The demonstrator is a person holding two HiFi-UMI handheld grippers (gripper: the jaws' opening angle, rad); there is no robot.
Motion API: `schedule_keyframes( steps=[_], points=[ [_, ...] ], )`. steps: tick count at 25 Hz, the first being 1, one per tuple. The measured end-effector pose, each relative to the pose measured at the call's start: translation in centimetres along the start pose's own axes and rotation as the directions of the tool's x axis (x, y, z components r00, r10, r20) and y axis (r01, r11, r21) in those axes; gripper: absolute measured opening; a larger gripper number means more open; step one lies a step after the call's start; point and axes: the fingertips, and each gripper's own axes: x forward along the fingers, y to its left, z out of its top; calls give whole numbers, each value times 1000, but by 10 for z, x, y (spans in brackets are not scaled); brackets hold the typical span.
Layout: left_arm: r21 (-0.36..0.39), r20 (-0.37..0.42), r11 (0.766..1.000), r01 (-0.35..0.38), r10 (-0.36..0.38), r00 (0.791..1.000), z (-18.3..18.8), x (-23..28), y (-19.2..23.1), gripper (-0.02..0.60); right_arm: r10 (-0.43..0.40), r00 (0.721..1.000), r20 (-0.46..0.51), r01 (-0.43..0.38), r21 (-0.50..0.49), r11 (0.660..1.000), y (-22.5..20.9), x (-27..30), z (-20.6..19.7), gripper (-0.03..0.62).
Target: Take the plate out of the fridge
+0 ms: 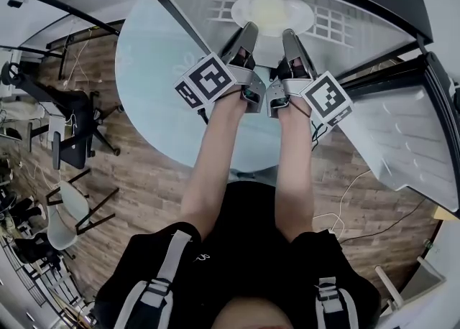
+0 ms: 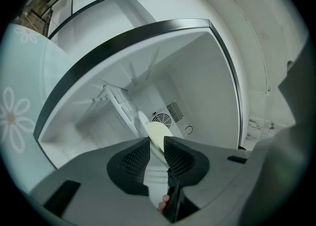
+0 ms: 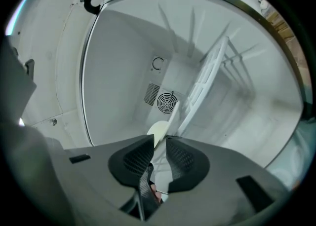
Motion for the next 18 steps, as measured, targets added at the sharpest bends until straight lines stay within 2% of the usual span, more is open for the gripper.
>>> schedule_keyframes(
  steps=[6, 18],
  points=[
    [32, -8, 999, -23, 23, 1000, -5, -8, 2, 89, -15, 1000, -18, 16, 38, 999, -2, -4, -5, 51],
    [58, 20, 998, -34, 33, 999, -15, -46, -8, 86, -7, 997, -70, 8, 5, 1000, 13, -31, -20, 49]
  ],
)
